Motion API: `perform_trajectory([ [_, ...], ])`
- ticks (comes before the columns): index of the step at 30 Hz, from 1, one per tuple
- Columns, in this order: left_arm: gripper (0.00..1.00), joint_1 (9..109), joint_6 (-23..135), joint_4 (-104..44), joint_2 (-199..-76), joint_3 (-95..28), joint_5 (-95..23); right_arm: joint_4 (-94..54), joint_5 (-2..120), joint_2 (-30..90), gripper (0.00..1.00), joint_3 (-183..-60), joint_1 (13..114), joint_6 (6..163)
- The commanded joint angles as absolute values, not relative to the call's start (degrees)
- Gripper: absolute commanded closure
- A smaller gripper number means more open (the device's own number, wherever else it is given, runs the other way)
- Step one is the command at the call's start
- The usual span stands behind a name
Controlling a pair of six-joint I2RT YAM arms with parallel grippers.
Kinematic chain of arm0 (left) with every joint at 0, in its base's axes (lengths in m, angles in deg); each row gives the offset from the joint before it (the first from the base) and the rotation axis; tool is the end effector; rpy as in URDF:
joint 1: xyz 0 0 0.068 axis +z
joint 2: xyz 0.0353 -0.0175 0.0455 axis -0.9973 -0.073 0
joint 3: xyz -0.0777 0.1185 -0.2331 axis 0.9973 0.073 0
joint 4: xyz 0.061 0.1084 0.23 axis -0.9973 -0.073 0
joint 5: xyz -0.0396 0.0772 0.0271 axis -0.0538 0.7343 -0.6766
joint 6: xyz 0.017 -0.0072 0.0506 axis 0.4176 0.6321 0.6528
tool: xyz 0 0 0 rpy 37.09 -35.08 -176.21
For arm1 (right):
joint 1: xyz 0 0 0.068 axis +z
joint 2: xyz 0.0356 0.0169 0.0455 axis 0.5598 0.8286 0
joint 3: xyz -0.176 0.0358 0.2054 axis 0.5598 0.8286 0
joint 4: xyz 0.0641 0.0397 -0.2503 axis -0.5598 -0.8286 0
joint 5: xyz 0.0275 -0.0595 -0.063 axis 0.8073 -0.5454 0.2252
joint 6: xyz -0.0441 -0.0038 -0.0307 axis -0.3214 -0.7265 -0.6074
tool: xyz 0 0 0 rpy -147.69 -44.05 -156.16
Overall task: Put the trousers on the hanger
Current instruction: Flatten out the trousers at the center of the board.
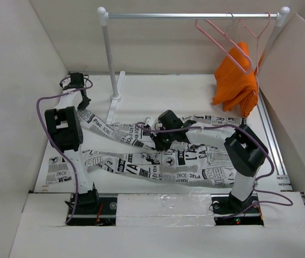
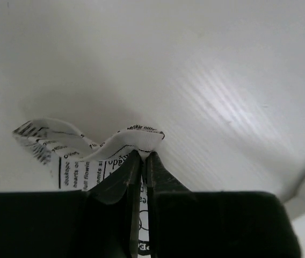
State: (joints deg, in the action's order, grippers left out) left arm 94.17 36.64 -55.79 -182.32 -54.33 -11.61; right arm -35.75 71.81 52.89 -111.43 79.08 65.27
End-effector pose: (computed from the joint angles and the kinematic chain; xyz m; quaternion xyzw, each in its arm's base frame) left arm 0.4598 0.0774 0.1972 -0.3559 0.8649 0.0645 0.3481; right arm 0.2572 0.2749 0.1784 -0.4968 0.7958 0.2469 0.2428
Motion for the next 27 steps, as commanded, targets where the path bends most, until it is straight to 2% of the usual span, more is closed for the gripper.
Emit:
perform_trajectory([
  [1,1.00,94.34,33.99,-57.48,-174.44,-61.09,-13.40,-36.26,72.09,51.15,1.00,-114.82,78.52,64.19],
  [4,1.00,95.90,31.53,-55.21,-165.22,-56.81,-14.02,-36.97,71.82,49.12,1.00,-114.12,78.52,63.05],
  [5,1.00,97.92,29.69,-52.94,-159.54,-51.04,-13.85,-36.97,72.61,48.51,1.00,-112.99,78.52,62.52],
  [10,1.00,107.05,23.89,-50.55,-146.32,-31.86,-13.41,-36.18,73.49,48.42,1.00,-108.95,79.13,61.64],
  [13,1.00,113.30,20.54,-47.74,-141.03,-17.97,-18.57,-36.00,74.55,48.15,0.98,-107.62,79.13,61.46],
  [15,1.00,119.19,19.39,-47.03,-139.80,-10.78,-22.62,-36.44,74.90,47.98,0.92,-107.26,79.13,61.20],
  [16,0.93,121.04,19.48,-46.94,-139.97,-9.25,-23.77,-36.97,74.73,47.98,0.88,-107.44,79.13,60.94],
  [17,0.78,122.36,19.74,-46.76,-140.23,-7.93,-25.95,-37.49,74.72,48.06,0.79,-108.22,79.13,60.76],
  [19,0.57,124.66,21.14,-47.47,-141.28,-6.51,-26.94,-39.43,74.37,48.15,0.71,-109.10,79.13,59.89],
  [20,0.35,125.18,22.54,-48.34,-141.20,-8.34,-26.86,-40.48,74.46,47.98,0.58,-110.85,79.13,59.44],
  [21,0.35,125.19,23.25,-48.69,-141.20,-8.36,-26.86,-41.10,74.55,47.98,0.58,-110.87,79.13,59.18],
  [22,0.30,125.19,23.95,-48.78,-140.59,-8.97,-26.94,-41.97,74.72,47.80,0.54,-111.65,79.13,59.00],
  [24,0.29,124.06,25.80,-48.52,-138.31,-10.99,-27.21,-43.55,76.56,47.80,0.46,-114.36,78.52,58.48],
  [27,0.29,118.18,28.44,-50.19,-138.03,-14.50,-21.25,-43.48,77.71,48.15,0.48,-116.84,77.03,58.82],
])
